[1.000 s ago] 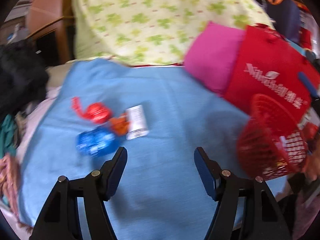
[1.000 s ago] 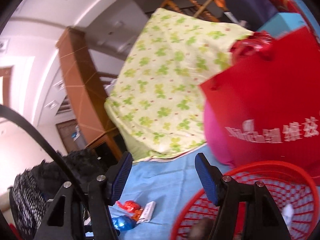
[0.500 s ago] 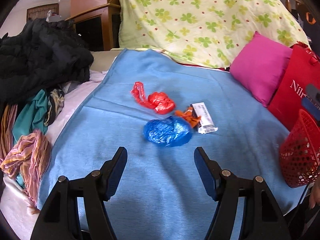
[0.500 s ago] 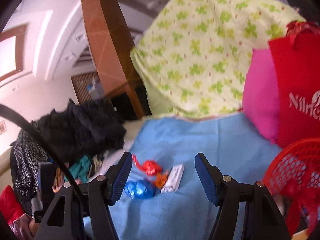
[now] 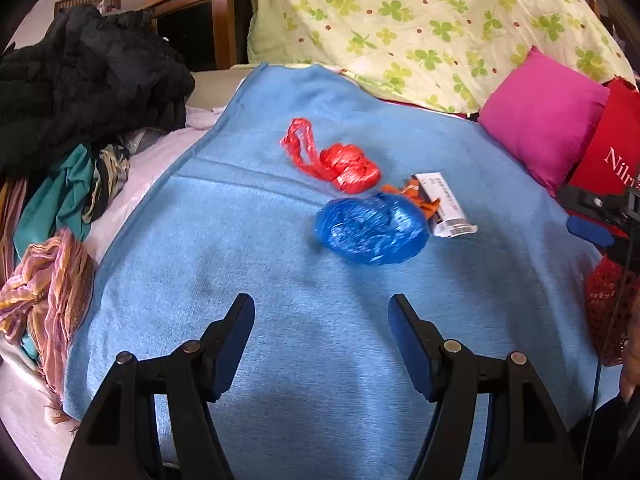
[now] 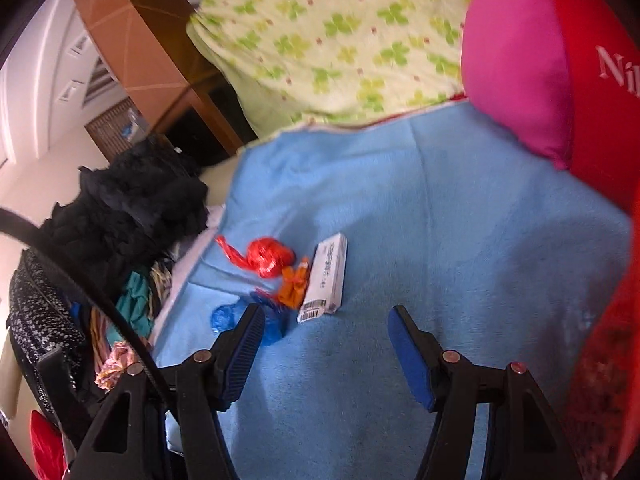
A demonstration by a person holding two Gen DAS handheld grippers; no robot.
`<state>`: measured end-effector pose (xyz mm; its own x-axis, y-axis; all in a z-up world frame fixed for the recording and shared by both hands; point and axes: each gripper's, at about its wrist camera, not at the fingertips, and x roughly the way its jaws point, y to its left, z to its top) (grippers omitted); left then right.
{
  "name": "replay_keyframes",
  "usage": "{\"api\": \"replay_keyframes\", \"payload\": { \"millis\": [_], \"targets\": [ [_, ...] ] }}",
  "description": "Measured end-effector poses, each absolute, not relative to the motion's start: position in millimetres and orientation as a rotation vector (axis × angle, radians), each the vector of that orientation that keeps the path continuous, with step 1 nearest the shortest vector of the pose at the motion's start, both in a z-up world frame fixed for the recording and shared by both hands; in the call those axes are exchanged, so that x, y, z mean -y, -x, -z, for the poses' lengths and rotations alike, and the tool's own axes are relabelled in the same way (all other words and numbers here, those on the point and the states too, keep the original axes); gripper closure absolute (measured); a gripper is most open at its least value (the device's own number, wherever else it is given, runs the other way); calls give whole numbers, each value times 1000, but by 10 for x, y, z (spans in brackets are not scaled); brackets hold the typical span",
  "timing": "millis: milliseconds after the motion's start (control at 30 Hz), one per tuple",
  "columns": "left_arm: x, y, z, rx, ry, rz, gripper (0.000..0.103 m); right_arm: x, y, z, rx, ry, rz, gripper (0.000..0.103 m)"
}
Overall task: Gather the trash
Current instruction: 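Move both tools back from the basket over the blanket items, then grasp the white medicine box with the right tool while the left tool grasps the blue bag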
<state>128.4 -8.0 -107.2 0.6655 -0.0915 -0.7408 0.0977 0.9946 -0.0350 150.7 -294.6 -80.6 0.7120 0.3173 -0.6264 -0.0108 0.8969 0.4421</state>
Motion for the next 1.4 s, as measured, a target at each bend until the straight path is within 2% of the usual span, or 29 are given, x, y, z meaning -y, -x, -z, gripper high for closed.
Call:
{"api": "replay_keyframes", "payload": {
  "millis": [267,467,567,900,1000,1067,1167,1400],
  "targets": [
    [29,-1560,1177,-764,-57,230,33,2757,-2079,1045,-845,-358,-143,52],
    [50,-1725,1257,-706,-12,352,33,2657,-2410,1231,-907,-340,-148,54],
    [187,-1758,1216,-673,-76,379,30,2608,-2562,1275,-921,-339,-168,54],
    [173,-2171,1191,-676,-12,494,29,2241,-3032,1515,-1024,-226,-132,58],
    [173,-2298,1233,-703,10,538,29,2261,-3064,1570,-1042,-227,-140,59],
    [175,-2363,1274,-731,33,572,29,2295,-3055,1541,-1049,-234,-145,64],
    [194,-2399,1320,-760,52,617,29,2373,-3006,1499,-1064,-231,-129,66],
    [265,-2355,1394,-838,61,711,28,2708,-2864,1401,-1081,-227,-21,67]
  ]
}}
